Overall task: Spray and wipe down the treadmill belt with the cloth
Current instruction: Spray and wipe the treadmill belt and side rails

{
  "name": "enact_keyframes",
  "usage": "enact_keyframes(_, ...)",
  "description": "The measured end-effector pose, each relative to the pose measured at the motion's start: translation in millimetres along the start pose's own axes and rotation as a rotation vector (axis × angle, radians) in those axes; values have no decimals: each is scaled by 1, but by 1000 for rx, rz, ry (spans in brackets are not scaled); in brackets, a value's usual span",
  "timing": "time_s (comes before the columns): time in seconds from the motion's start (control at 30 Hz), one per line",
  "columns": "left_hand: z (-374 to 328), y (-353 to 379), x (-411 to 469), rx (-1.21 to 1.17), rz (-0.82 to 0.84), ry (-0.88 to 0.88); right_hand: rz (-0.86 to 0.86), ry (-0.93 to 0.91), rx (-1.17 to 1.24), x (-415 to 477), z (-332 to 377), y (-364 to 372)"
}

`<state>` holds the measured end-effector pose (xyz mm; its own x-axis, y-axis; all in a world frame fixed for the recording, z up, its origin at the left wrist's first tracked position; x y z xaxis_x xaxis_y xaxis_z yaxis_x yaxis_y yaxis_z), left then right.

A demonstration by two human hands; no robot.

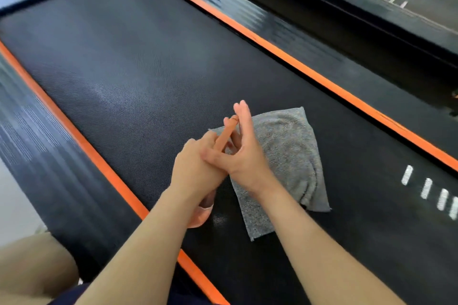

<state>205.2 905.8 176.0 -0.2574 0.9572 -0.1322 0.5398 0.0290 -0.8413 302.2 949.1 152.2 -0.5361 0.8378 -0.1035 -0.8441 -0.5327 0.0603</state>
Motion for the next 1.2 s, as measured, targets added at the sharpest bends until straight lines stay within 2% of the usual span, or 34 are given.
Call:
enact_keyframes(0.1,-3,0,-2,-222,180,-20,-214,40,182,-6,-18,6)
enact_keyframes(0.2,1,4,-6,-70,440,-60,-324,160,216,-13,-22,13)
enact_keyframes(0.33,2,7,-9,13,545,-48,-479,235,357,-12,-22,10)
enact_keyframes(0.47,10,5,-14,-21,681,-81,-625,307,307,-28,-28,-22)
enact_keyframes(0.57,18,2,-14,-61,700,-122,-711,410,350,-44,-33,-60)
enact_keyframes(0.63,23,1,-14,-74,685,-141,-708,506,323,-64,-34,-81)
enact_keyframes(0.77,25,3,-13,-76,632,-171,-589,681,286,-98,-28,-110)
enact_keyframes(0.93,26,10,-15,-84,610,-184,-442,649,99,-116,-9,-113)
enact_keyframes(1.03,31,9,-16,-86,615,-188,-439,636,-5,-127,-1,-119)
enact_keyframes(1.2,32,8,-14,-60,576,-178,-411,777,-101,-156,19,-158)
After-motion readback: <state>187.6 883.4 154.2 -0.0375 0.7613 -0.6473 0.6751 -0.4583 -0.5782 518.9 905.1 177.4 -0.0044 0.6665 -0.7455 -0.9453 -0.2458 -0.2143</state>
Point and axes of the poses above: each hand's wrist, its own x-axis towards the middle knuckle, its own y-axis out of the palm, z = x × y, the point moved 1 cm from there along x, towards the middle knuckle, and after that the axes turned 2 degrees about -y, right-handed, at the moved point
